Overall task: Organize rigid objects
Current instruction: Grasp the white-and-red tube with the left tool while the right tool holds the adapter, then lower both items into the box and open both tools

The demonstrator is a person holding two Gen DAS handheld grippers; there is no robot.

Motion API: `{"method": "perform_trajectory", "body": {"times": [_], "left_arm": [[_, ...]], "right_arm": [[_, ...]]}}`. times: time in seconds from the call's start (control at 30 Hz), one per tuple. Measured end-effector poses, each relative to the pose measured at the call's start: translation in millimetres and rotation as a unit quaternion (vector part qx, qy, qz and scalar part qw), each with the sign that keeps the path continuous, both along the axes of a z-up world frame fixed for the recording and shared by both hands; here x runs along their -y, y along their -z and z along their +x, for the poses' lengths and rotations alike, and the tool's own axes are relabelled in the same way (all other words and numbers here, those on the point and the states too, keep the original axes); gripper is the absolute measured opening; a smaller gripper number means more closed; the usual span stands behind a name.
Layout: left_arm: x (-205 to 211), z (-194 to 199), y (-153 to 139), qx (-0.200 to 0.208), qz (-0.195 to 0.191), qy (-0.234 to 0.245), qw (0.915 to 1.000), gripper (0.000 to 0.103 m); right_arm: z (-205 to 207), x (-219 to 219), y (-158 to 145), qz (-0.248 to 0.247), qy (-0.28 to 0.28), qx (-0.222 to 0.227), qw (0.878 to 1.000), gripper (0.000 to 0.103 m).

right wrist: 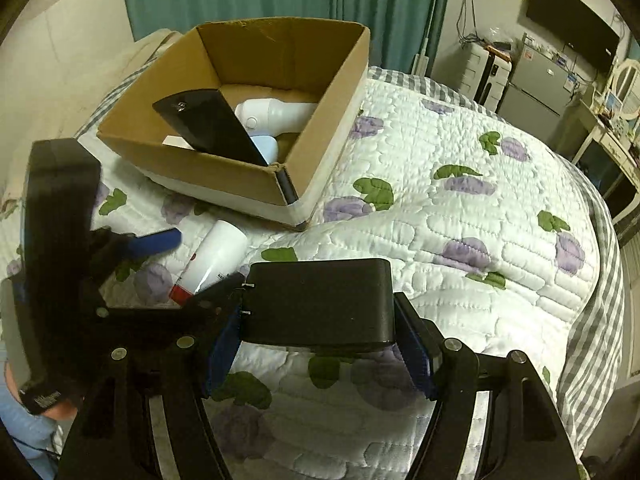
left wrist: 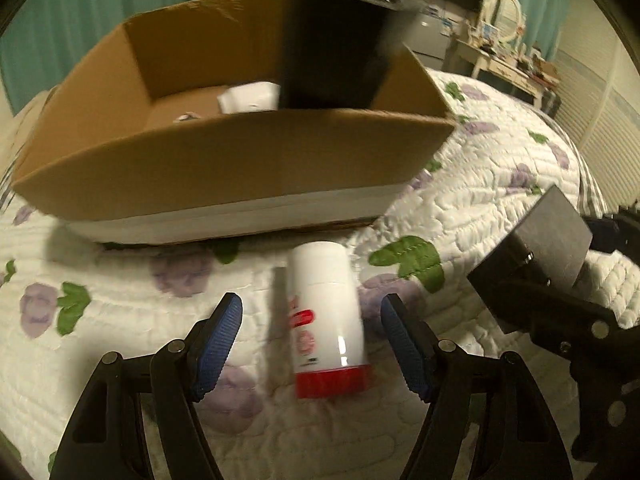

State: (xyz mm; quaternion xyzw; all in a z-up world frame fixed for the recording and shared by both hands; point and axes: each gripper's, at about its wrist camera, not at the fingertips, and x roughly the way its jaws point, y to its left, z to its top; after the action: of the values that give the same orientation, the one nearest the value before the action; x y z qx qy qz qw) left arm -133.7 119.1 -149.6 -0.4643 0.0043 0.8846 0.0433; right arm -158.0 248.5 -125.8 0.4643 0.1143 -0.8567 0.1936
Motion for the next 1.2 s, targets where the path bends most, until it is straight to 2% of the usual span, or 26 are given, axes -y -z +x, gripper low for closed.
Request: {"method": "perform_trajectory", "body": {"times": [0.03,0.07,0.23,0.33,0.53,0.77,0.97,1.2], "left_arm": [[-1.8,-0.9,2.7,0.006,0.002,0.009,0.9999,0.038],[-1.9,-1.9,4.6,0.013,0.003,0.01,0.9999,0.037],[10.2,5.9,-3.0,0.015,0.032,0.009,0.9993,0.037],[14.1,18.7,-14.2,0.002,0.025,0.015,0.9996,0.036],[28.5,49.5,-51.8,-0.03,0.025,0.02,0.999,0.036],[41.3,73.4,-110.5,-0.079,0.026,0.021,0.9963,0.036],[53.1,69.4,-150.3,-0.122,0.016,0.017,0.9923,0.036],[73.2,44.6,-184.0,-0.159,0.007,0.003,0.9873,0.036]], "right_arm": [[0.5,0.3,-0.9,0.0,0.001,-0.002,1.0,0.07],[1.3,0.6,-2.2,0.0,0.003,-0.004,1.0,0.07],[5.3,1.0,-9.3,0.005,0.012,-0.017,1.0,0.069],[11.9,1.5,-18.3,0.005,0.018,-0.035,0.999,0.069],[33.7,4.9,-44.3,-0.013,0.025,-0.067,0.997,0.069],[48.9,13.2,-79.7,-0.032,0.022,-0.096,0.995,0.069],[55.4,26.2,-116.1,-0.039,0.01,-0.125,0.991,0.069],[35.1,46.9,-154.7,-0.056,0.0,-0.168,0.984,0.069]]}}
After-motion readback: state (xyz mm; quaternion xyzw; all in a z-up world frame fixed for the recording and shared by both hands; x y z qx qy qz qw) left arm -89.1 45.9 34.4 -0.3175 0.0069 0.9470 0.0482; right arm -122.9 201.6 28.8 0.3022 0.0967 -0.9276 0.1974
